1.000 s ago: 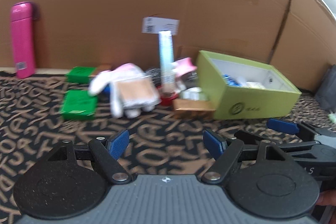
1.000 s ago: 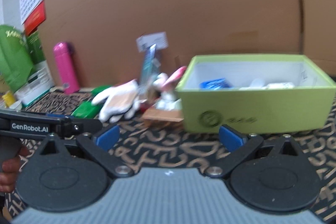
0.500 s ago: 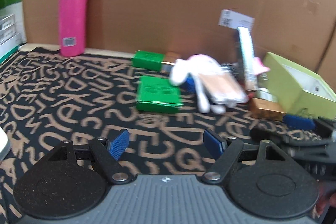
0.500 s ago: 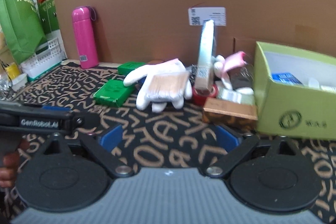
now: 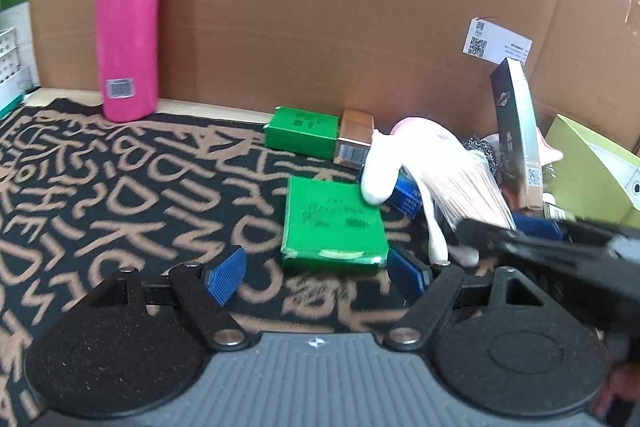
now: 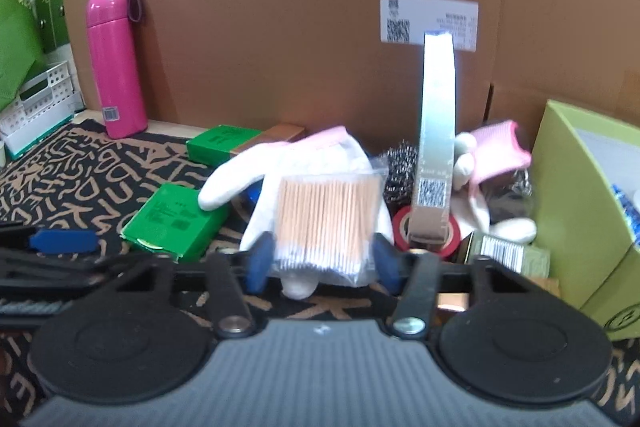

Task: Organize objects
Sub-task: 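Grasp the green box with the left tool while the right tool grasps the cotton swab bag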

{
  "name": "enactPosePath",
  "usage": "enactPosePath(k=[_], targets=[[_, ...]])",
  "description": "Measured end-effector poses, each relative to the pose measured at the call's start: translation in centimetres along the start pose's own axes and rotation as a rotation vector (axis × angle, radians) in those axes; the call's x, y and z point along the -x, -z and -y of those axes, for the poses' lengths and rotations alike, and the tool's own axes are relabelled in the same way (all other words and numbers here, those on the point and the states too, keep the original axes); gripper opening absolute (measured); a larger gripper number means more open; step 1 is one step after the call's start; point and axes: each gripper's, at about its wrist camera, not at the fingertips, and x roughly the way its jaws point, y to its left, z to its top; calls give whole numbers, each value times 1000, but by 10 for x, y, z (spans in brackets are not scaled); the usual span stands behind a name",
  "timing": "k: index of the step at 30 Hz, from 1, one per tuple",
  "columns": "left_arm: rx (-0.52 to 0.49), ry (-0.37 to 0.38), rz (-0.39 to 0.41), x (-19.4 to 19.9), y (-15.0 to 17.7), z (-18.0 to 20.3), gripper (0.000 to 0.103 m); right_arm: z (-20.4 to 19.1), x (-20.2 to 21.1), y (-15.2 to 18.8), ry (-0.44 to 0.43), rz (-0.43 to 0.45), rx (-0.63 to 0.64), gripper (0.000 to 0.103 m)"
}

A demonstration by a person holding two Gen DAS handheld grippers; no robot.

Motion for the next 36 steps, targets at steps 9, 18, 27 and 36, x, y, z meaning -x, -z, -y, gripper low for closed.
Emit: enactPosePath(k=[9,18,27,36], targets=[[-14,25,3,-19,-12,7,74,7,40,18,-66,-32,13,25],[-98,97,-28,34,26,13,72,8,88,55,-126,-79,-17,25],[-50,-37,-25,61,31,22,83,5,97,65,-92,-94,11,49],[-3,3,-40,44,27,12,69,-6,81,61,-73,-103,42,57]])
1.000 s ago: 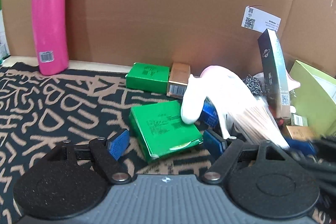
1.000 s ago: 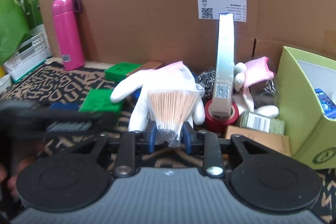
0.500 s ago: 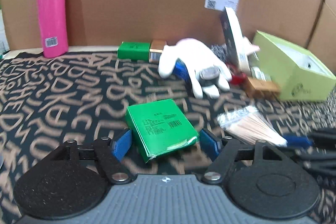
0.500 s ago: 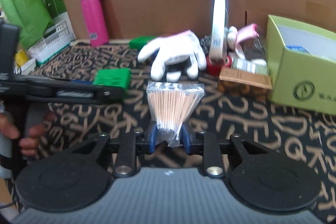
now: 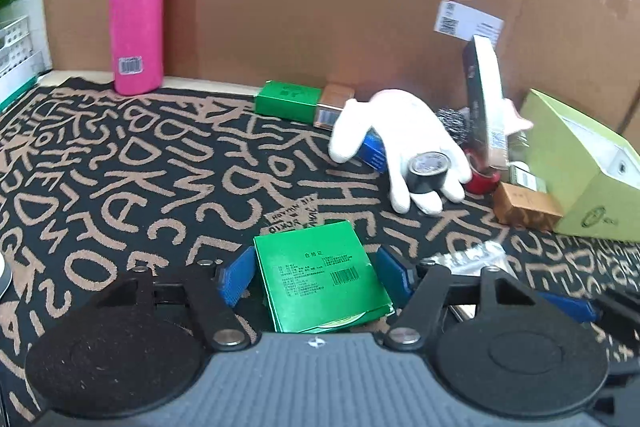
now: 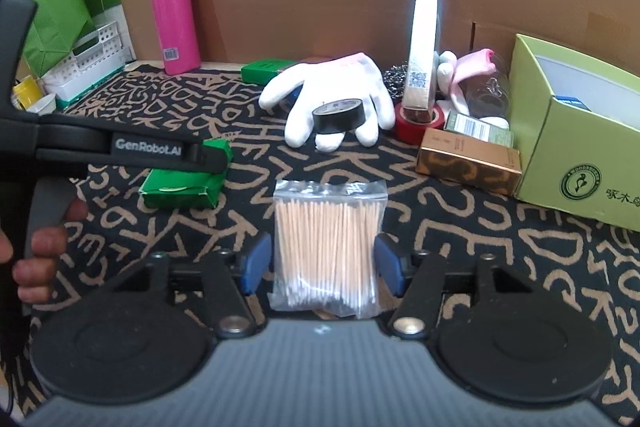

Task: Organize objects
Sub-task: 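Grasp the green box with the left tool while the right tool grasps the cotton swab bag, then carry the green box and swab bag into the shoebox and release both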

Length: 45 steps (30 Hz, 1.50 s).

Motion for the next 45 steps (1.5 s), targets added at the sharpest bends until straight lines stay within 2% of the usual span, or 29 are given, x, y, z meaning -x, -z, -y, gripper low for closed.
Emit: enactPosePath(k=[7,9,11,12,13,14,17,22,24,25,26,27,31,32,33,35,37,38,40,41,42,44,45], targets=[[-93,27,-5,0,5,13,70,3,-8,1,-3,-2,-8,56],[-105,42,-9,1,5,18,69,4,-8,3,1,5,3,48],[-115,62,-15,3,6,23,67,7,-5,4,-7,14,-3,32],[-119,71,-15,5,7,26,65,10,-2,5,-19,18,-13,30],[-120,80,-11,7,7,29,32,12,0,6,-25,21,-20,28],[-115,89,-8,10,5,30,21,14,4,7,-26,29,-24,27],[-77,151,-29,14,-4,35,18,23,19,10,-31,65,-47,25],[-162,148,-16,23,-7,57,16,49,57,5,-1,157,-77,25],[-188,107,-15,27,-4,60,32,61,69,6,20,178,-90,25],[-200,80,-25,27,-2,63,60,65,71,6,20,182,-96,25],[-211,61,-22,26,1,65,76,68,72,7,17,181,-100,25],[-225,47,-10,25,5,69,77,69,70,7,12,179,-104,25],[-273,52,-60,8,14,83,77,67,59,13,-15,162,-114,25],[-289,33,-54,3,17,84,77,67,58,14,-20,158,-115,24],[-314,1,-37,0,19,87,75,66,57,16,-21,155,-114,24],[-323,-30,-19,-1,19,87,63,65,56,18,-18,148,-109,25],[-295,5,-24,2,15,82,62,65,56,20,-15,145,-106,25],[-280,23,-23,4,13,80,49,66,56,19,-16,144,-107,24],[-282,43,9,11,8,85,34,67,58,18,-14,151,-109,25],[-280,43,14,15,4,88,30,68,60,18,-14,158,-110,25],[-274,66,22,17,0,90,19,70,63,16,-14,167,-113,25],[-289,98,2,17,-4,95,20,75,70,14,-6,188,-121,25],[-315,82,-4,15,-3,97,20,78,74,12,2,199,-125,25]])
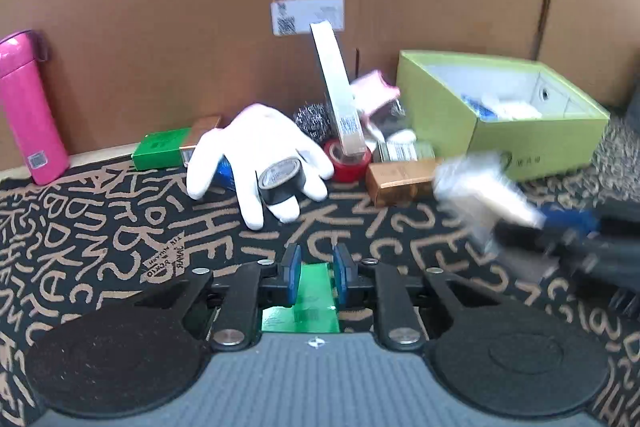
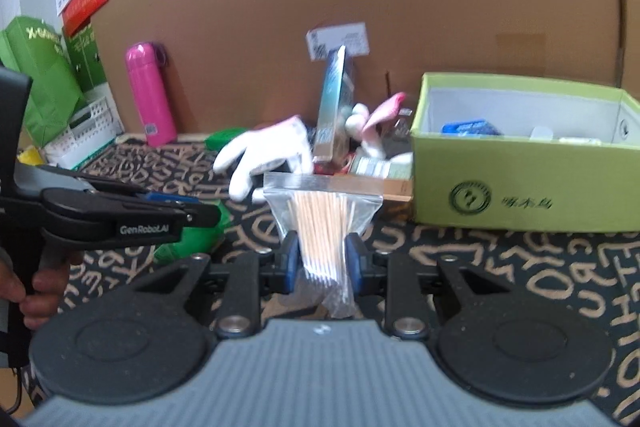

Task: Organize objects
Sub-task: 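Carry the green box and swab bag into the shoebox and release both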

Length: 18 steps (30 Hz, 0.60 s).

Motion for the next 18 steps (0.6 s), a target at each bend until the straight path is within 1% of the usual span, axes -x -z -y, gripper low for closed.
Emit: enactPosePath(k=[1,3,4,5,6,7,9,11,13,14,15,17,18], targets=[[-17,-28,2,-1,3,1,21,3,4,-2,9,10,-1,25],[0,-99,-5,-3,12,-5,40,7,8,-2,18,17,-6,25],[16,-116,-17,-5,18,-10,58,9,8,-1,18,15,-9,25],[39,-108,-16,-7,23,-16,61,10,7,0,16,9,-11,25],[72,-86,7,-6,27,-22,62,10,5,1,12,3,-13,25],[103,-72,4,-6,27,-27,64,9,3,2,7,-3,-14,24],[155,-55,-15,-8,24,-32,68,7,-2,3,-3,-14,-16,25],[170,-23,-40,-7,19,-29,69,4,-4,5,-10,-20,-12,24],[142,14,-23,-3,18,-20,73,3,-5,7,-12,-24,-8,24],[112,21,-8,-3,18,-14,78,2,-5,7,-11,-28,-8,24],[68,16,4,-4,18,-8,79,2,-6,7,-9,-31,-10,24],[17,-30,-14,-13,20,0,78,2,-6,8,-8,-34,-12,25],[1,-49,-2,-15,22,0,75,1,-6,9,-8,-34,-11,25]])
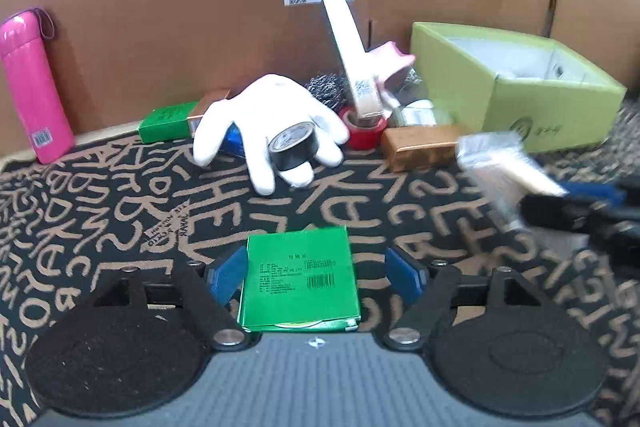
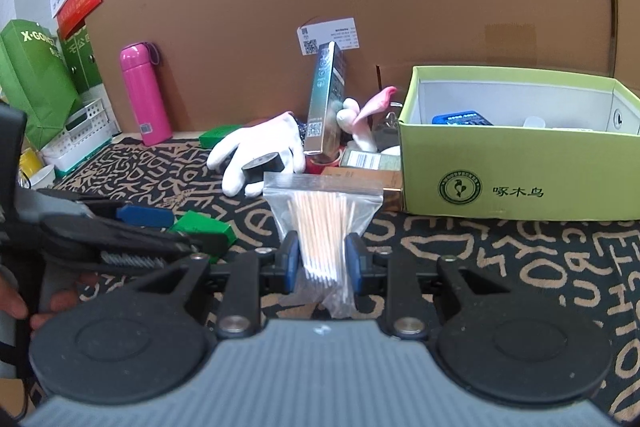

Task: Organize objects
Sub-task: 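Carry the green box and swab bag into the shoebox and release both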

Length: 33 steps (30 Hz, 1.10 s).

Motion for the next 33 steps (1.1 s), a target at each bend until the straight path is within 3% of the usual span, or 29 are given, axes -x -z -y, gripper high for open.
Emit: enactPosePath(k=[2,4,5,6,7,9,13,15,16,17,20,22,25,27,28,33], targets=[[-18,-32,10,-1,0,1,63,0,1,0,-2,1,1,24],[14,17,-1,2,-5,-4,62,1,3,-1,-3,8,3,24],[27,41,-2,4,-8,-5,38,2,5,-3,-3,15,2,25],[21,66,12,8,-12,-3,29,2,7,-4,-2,26,1,25],[18,70,9,11,-17,0,12,4,10,-7,0,38,0,25],[20,120,33,17,-31,7,12,9,18,-13,4,66,-5,25],[-77,108,65,27,-43,22,16,27,39,-25,57,128,-19,25],[-77,49,43,30,-35,18,45,36,48,-26,74,144,-33,25],[-64,18,39,30,-28,14,73,39,49,-24,78,144,-38,25],[-53,-11,41,30,-20,12,83,40,48,-22,77,141,-44,25],[-37,-47,-14,13,-7,7,83,42,37,-17,50,116,-60,25],[-51,-34,-48,-4,-3,5,83,38,31,-13,27,97,-61,25],[34,31,-35,-17,0,-11,86,32,28,-9,13,83,-46,25],[37,45,-25,-19,0,-14,80,31,27,-7,14,74,-45,25],[21,51,-20,-17,-1,-14,69,31,26,-6,14,71,-44,25],[20,78,-41,-8,-3,-5,68,31,26,-8,17,78,-45,25]])
